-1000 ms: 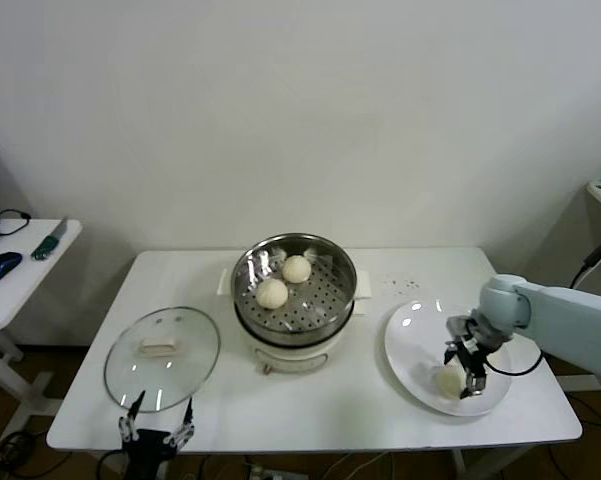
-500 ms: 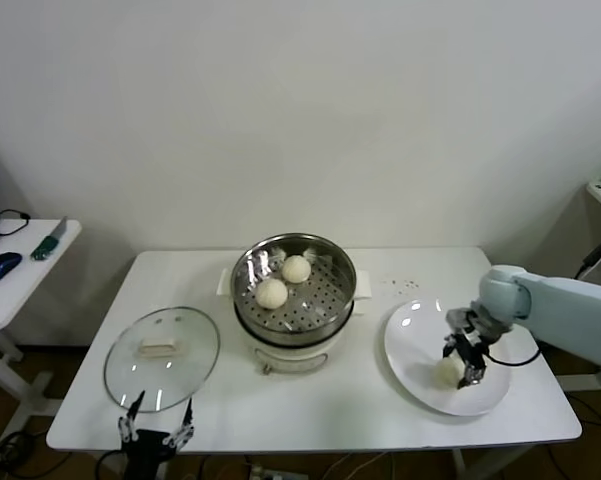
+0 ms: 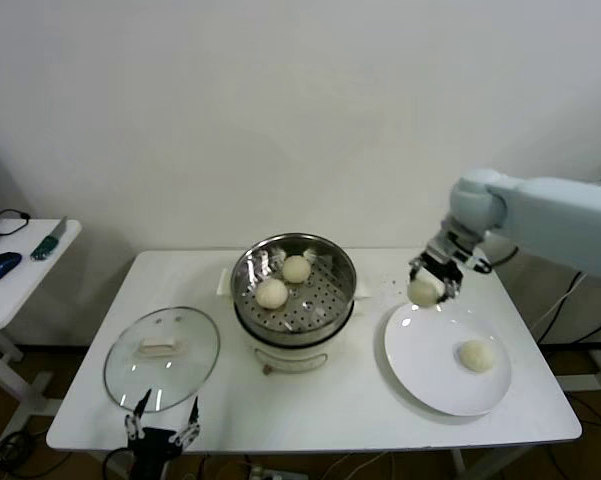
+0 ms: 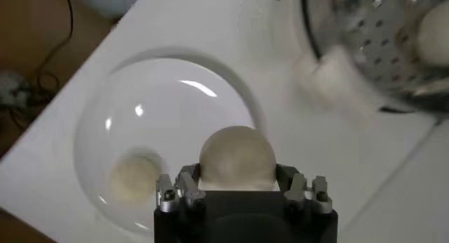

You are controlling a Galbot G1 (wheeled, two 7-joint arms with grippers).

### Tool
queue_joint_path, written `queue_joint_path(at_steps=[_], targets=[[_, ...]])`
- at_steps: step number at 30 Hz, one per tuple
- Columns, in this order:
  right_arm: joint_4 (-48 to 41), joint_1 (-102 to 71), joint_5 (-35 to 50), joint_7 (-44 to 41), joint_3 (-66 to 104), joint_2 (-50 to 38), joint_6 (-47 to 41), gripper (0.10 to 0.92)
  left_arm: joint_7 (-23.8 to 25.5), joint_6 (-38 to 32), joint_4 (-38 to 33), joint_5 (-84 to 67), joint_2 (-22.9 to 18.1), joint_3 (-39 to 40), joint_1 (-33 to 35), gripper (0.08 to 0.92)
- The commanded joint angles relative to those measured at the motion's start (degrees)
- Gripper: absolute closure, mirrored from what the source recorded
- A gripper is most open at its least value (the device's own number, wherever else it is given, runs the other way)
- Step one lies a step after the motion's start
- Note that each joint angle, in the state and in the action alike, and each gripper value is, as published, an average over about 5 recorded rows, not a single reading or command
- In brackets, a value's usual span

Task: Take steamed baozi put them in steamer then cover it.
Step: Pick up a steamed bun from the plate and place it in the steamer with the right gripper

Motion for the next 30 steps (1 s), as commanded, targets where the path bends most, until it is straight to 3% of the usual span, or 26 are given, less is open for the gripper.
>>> queue_joint_path(at_steps=[1, 15, 22, 30], targets=[[-1.4, 9.5, -2.1, -0.6, 0.9, 15.4, 14.7, 0.327, 0.0, 0.4, -0.1, 0.0, 0.0, 0.0, -0.2, 0.177], [-7.1, -6.5, -13.8, 1.0, 7.1, 31.9, 19.6, 0.33, 0.0, 0.6, 0.3, -0.9, 0.9, -0.7, 0.3, 0.177], [-11.7, -11.8, -16.1, 2.5, 6.4, 35.7, 21.2, 0.33, 0.0, 0.8, 1.1, -1.1, 0.9, -0.6, -0.7, 0.177], [-11.0, -12.7, -14.9, 3.0, 5.5, 36.1, 20.8, 0.33, 0.0, 0.7, 1.9, -1.5, 1.1, -1.0, -1.2, 0.177]])
